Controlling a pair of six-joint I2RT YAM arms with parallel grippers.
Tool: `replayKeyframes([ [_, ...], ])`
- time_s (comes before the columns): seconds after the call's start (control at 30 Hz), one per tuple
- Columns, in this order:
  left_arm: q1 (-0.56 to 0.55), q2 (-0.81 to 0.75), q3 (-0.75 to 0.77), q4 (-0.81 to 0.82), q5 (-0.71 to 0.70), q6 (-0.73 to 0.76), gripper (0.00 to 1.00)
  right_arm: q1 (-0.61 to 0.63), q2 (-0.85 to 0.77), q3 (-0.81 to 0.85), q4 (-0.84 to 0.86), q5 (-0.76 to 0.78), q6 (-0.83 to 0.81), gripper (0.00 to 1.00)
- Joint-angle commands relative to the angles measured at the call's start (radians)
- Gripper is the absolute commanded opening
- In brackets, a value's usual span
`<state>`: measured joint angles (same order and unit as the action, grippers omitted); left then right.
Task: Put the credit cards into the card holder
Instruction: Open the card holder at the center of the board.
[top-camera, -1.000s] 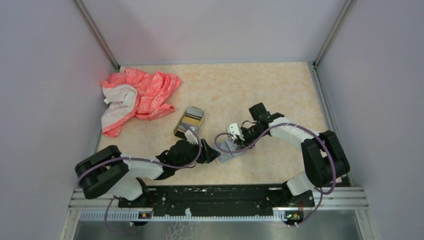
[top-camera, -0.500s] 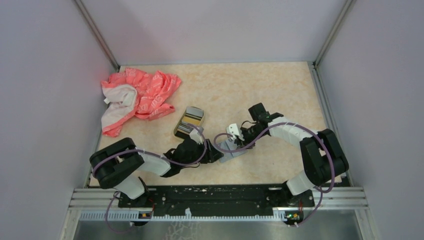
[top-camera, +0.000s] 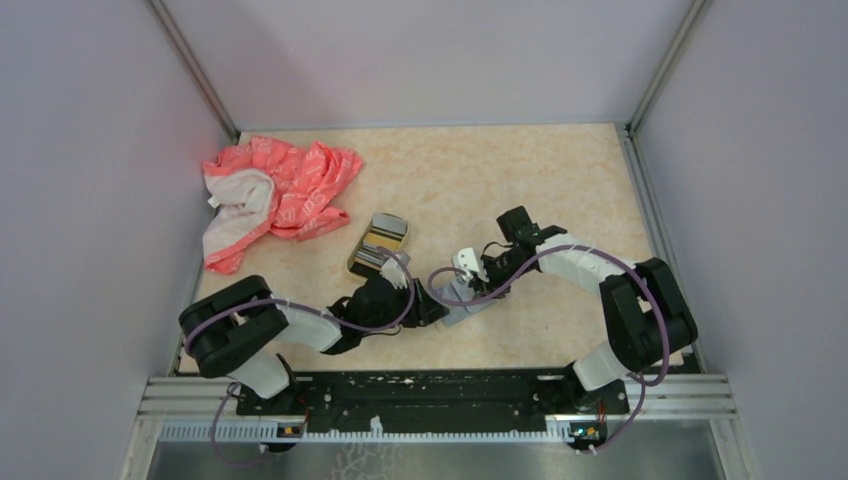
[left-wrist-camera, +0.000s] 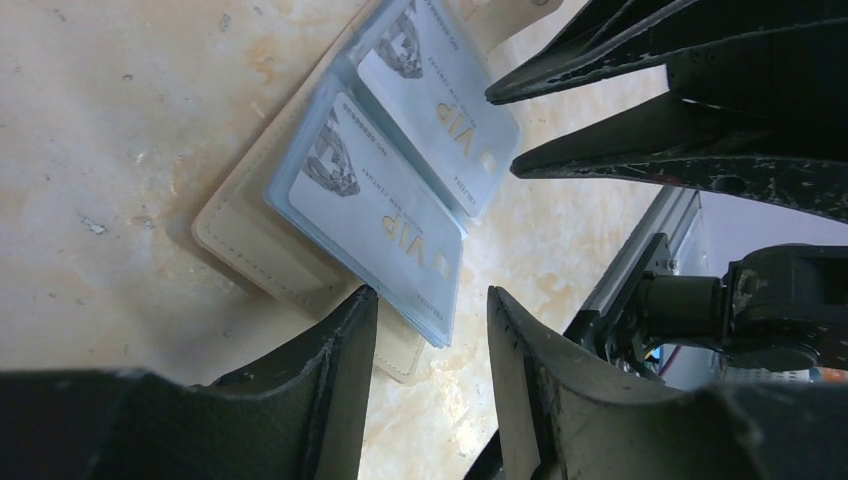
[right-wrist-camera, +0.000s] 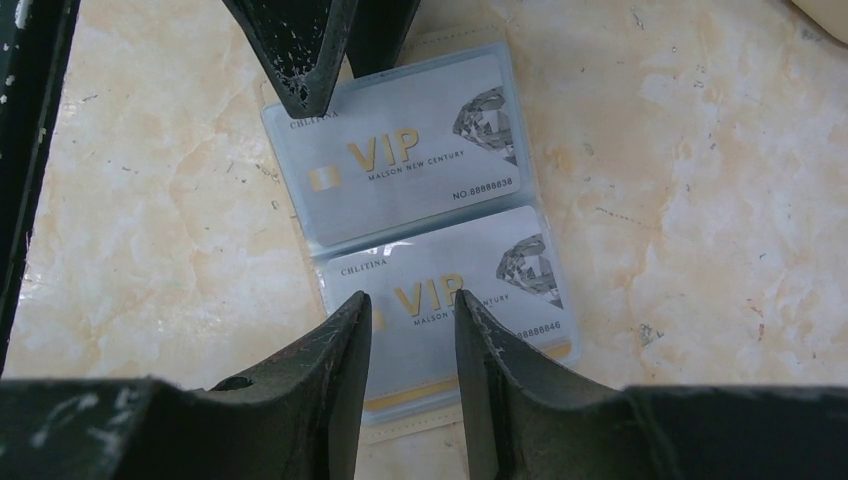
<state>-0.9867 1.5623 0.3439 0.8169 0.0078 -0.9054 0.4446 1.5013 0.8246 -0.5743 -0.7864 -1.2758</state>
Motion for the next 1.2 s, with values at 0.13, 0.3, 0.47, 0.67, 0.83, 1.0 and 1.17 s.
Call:
replayKeyframes([
  [0.13,-0.004,-0.036,-0.013,0.076,0.034,-0.004,0.51,0.019,-0.024,-0.013,-0.014,-0.064,-0.07,0.43],
  [0.3,-0.003,-0.025,-0.004,0.083,0.036,0.0,0.5,0.04,-0.105,-0.07,0.046,-0.109,-0.095,0.53],
  [0.47,-0.003,-0.013,-0.005,0.104,0.043,-0.004,0.5,0.073,-0.201,-0.157,0.194,-0.082,-0.06,0.63],
  [0.67,-0.003,0.006,-0.009,0.15,0.05,-0.007,0.5,0.133,-0.198,-0.178,0.272,-0.02,0.002,0.66],
  [0.83,-0.004,0.014,-0.013,0.172,0.055,-0.01,0.49,0.17,-0.168,-0.177,0.294,0.023,0.03,0.69],
  [1.0,-0.004,0.014,-0.016,0.187,0.058,-0.012,0.49,0.179,-0.157,-0.168,0.294,0.023,0.056,0.7],
  [1.17,-0.004,0.009,-0.016,0.194,0.061,-0.012,0.48,0.192,-0.139,-0.154,0.29,0.034,0.09,0.88],
])
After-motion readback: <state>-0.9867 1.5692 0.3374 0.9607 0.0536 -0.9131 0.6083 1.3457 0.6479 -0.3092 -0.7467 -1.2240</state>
